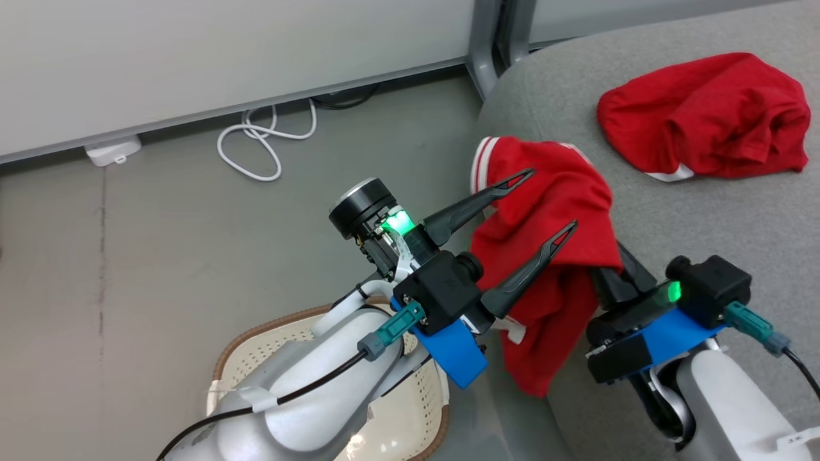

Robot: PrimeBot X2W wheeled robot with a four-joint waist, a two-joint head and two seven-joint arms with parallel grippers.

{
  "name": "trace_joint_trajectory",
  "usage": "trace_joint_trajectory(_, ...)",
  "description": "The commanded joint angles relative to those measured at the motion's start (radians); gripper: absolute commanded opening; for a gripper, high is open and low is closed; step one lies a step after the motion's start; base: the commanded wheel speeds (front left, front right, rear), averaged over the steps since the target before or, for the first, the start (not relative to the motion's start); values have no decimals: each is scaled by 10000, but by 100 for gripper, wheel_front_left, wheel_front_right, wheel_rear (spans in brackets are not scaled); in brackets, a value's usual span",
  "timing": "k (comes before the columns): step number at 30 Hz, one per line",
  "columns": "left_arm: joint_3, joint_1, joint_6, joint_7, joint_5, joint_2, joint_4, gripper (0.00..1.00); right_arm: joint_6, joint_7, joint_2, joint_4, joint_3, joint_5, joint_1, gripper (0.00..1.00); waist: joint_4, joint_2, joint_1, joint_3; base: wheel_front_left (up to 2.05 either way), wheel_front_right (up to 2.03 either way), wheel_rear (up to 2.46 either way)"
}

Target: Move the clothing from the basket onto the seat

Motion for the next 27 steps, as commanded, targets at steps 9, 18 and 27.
trace_joint_trajectory(9,-240,-230,-6,-26,-161,71,216,100,1,-37,125,-217,-1054,-235,554,0,-732,0,-1,199,0,0,0)
trace_joint_trajectory(18,-321,-313,-9,-26,-197,87,289,100,1,-37,203,-326,-1497,-334,751,0,-975,0,-1,230,0,0,0)
trace_joint_trajectory(27,-100,-326,44,-26,-195,180,255,100,1,-37,176,-669,-2210,-488,-35,0,-712,0,-1,503,0,0,0)
